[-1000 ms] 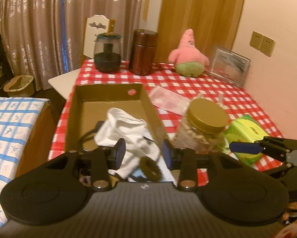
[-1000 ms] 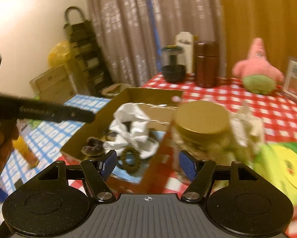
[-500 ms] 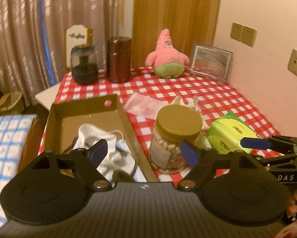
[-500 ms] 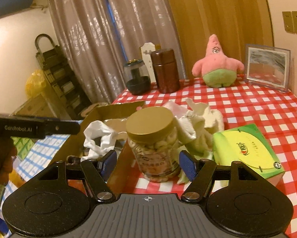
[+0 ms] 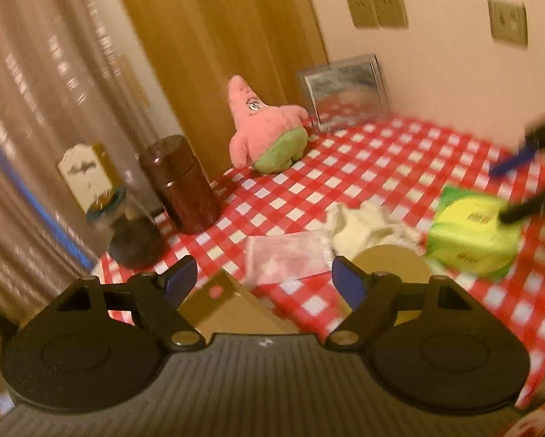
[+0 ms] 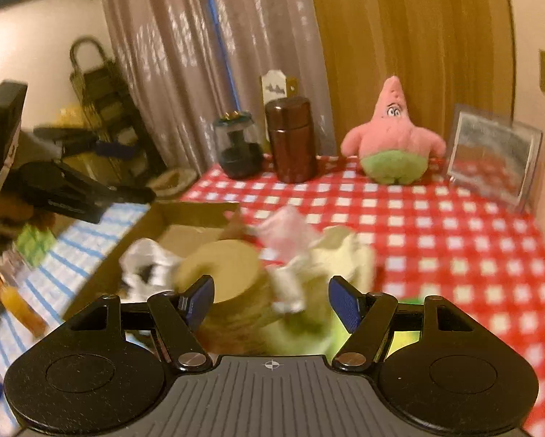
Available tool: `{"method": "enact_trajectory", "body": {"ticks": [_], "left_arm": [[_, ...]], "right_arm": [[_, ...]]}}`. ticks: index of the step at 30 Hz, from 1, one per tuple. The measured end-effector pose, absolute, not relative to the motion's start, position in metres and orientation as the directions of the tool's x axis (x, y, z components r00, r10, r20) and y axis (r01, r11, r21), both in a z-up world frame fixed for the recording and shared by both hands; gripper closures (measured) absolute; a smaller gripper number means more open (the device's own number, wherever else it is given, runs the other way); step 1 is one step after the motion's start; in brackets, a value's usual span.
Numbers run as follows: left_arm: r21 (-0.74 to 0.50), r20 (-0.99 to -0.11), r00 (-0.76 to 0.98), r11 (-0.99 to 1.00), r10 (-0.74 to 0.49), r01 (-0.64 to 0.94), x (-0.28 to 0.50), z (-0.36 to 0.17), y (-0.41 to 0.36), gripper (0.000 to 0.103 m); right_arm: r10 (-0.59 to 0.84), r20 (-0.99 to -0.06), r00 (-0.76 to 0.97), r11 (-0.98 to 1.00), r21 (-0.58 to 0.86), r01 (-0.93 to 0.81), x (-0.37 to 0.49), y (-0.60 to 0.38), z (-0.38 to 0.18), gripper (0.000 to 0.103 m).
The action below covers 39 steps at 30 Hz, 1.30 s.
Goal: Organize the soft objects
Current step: 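Move the right gripper to the cream towel while the left gripper approaches the clear plastic bag, then grasp the cream towel with the right gripper while the left gripper grasps the plastic bag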
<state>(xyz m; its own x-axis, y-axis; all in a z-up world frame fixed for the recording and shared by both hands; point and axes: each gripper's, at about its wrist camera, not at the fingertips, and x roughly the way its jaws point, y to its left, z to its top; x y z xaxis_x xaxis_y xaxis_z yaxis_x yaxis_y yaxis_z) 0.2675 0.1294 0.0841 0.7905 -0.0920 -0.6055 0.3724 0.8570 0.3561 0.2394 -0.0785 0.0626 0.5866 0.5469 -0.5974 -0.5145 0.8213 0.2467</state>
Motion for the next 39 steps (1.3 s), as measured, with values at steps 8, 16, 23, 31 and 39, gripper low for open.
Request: {"method": "enact_trajectory", "body": {"ticks": [8, 16, 23, 31, 39], "left_arm": [[0.484, -0.644, 0.754, 0.693, -0.130, 0.534, 0.341, 0.058, 0.131, 0.024], [0.497, -0.726, 0.666, 0.538, -0.172, 0.681, 0.391, 0.004, 0.119, 0.024], [0.456, -0.774, 0.605, 0.496, -0.189, 0.739, 0.426, -0.030, 0.112, 0.024], [0.383, -0.823, 0.519, 0.448, -0.230, 0.808, 0.464, -0.051, 0.099, 0.024], [0.394, -0.859, 0.465, 0.304, -0.212, 0.867, 0.481, -0.086, 0.081, 0.024]], "right_arm": [[0.483, -0.720, 0.499, 0.806, 0.143, -0.574, 0.343, -0.099, 0.041, 0.034], [0.480, -0.822, 0.306, 0.732, 0.182, -0.656, 0.420, -0.083, -0.012, 0.034], [0.433, -0.888, 0.158, 0.667, 0.197, -0.719, 0.453, -0.066, -0.061, 0.034], [0.429, -0.901, 0.073, 0.647, 0.249, -0.720, 0.473, -0.051, -0.086, 0.034], [0.428, -0.901, 0.075, 0.631, 0.238, -0.738, 0.466, -0.034, -0.092, 0.070]]}}
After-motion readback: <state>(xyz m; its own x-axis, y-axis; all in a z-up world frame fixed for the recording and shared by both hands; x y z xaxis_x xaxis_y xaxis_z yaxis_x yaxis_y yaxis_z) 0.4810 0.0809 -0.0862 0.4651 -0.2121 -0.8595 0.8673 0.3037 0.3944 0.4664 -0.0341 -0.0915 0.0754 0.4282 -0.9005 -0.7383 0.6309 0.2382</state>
